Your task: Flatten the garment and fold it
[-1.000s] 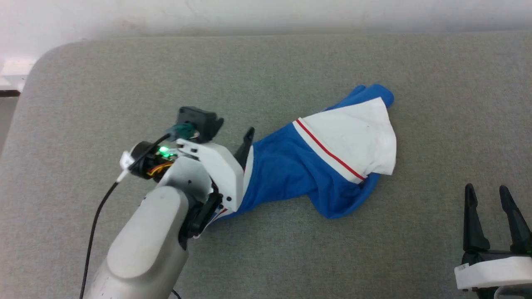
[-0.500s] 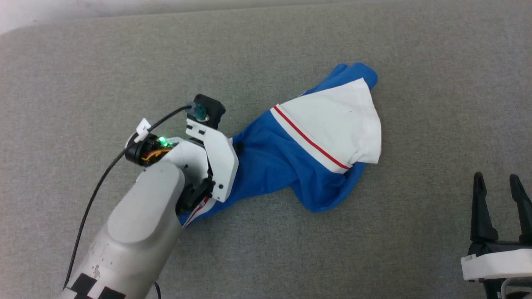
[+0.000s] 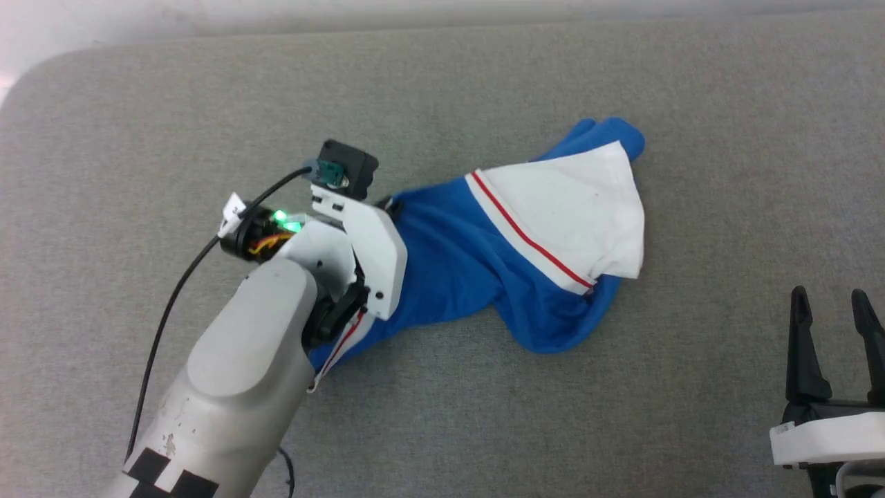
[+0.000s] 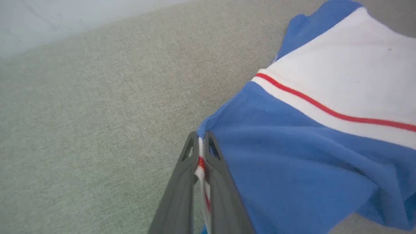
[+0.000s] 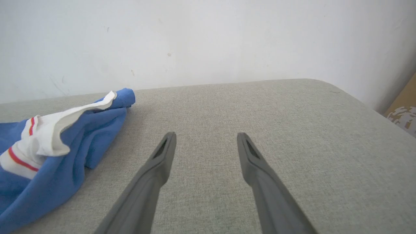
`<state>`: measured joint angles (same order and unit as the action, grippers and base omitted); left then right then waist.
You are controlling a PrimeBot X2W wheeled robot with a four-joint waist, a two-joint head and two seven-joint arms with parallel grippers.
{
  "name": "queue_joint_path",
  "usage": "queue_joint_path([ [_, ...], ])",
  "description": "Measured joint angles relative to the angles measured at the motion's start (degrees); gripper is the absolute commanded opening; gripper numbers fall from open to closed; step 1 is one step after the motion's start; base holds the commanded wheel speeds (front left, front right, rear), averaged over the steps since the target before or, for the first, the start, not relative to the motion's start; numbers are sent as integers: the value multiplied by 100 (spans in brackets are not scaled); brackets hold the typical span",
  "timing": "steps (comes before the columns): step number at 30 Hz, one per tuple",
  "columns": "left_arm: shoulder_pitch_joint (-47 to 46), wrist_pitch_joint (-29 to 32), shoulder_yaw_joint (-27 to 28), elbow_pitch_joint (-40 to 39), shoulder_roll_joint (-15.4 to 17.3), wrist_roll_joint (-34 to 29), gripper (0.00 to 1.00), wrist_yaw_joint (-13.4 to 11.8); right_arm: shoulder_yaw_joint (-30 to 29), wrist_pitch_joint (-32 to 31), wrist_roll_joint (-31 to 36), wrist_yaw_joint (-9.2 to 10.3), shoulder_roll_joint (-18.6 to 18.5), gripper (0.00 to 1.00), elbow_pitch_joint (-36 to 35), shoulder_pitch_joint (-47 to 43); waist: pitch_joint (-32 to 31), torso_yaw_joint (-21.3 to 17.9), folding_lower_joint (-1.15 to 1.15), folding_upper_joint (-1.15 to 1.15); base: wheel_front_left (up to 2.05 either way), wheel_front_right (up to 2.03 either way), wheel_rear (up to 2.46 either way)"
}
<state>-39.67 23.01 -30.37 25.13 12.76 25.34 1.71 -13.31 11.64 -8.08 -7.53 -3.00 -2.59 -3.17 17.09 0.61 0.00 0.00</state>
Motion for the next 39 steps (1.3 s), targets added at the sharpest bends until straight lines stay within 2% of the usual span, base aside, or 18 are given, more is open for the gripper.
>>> queue_joint_path([
  [4,-52,-303,-43,-455,-49,-122,0,-83,-7,-3,-1,0,1,100,32,-3,-170,65,0,0,0,0,0],
  [8,103,-419,-274,-1427,-197,-126,0,-80,-207,-8,29,0,1,100,24,-16,-360,111,-1,0,0,0,0],
  [13,935,-283,-858,-2840,-355,-157,0,-131,-474,-53,70,0,0,100,0,-81,-589,168,-1,0,0,0,0],
  [16,1522,-22,-1351,-3273,-349,-178,0,-153,-530,-59,76,0,0,100,-5,-113,-693,213,-1,0,0,0,0],
  [21,2209,240,-1935,-3283,-365,-62,0,-142,-458,-102,75,0,1,100,0,-131,-724,287,-1,0,0,0,0],
  [27,2348,803,-2557,-2711,-336,331,0,299,-350,-101,75,0,2,100,66,-131,-670,297,0,0,0,0,0],
  [32,2369,1467,-2917,-2364,-20,831,0,482,-336,-101,75,0,1,100,155,-139,-701,294,0,0,0,0,0],
  [33,2374,1458,-2892,-2304,41,866,28,481,-333,-101,75,-1,1,100,170,-144,-715,292,0,0,0,0,0],
  [34,2376,1352,-2816,-2241,66,877,100,457,-328,-101,75,0,1,100,183,-152,-731,291,-1,0,0,0,0],
  [36,2375,1049,-2654,-2162,41,790,100,268,-324,-101,75,0,1,100,208,-170,-769,289,0,0,0,0,0],
  [39,2376,740,-2498,-2116,-51,743,100,141,-327,-101,75,0,0,100,243,-188,-829,289,0,0,0,0,0],
])
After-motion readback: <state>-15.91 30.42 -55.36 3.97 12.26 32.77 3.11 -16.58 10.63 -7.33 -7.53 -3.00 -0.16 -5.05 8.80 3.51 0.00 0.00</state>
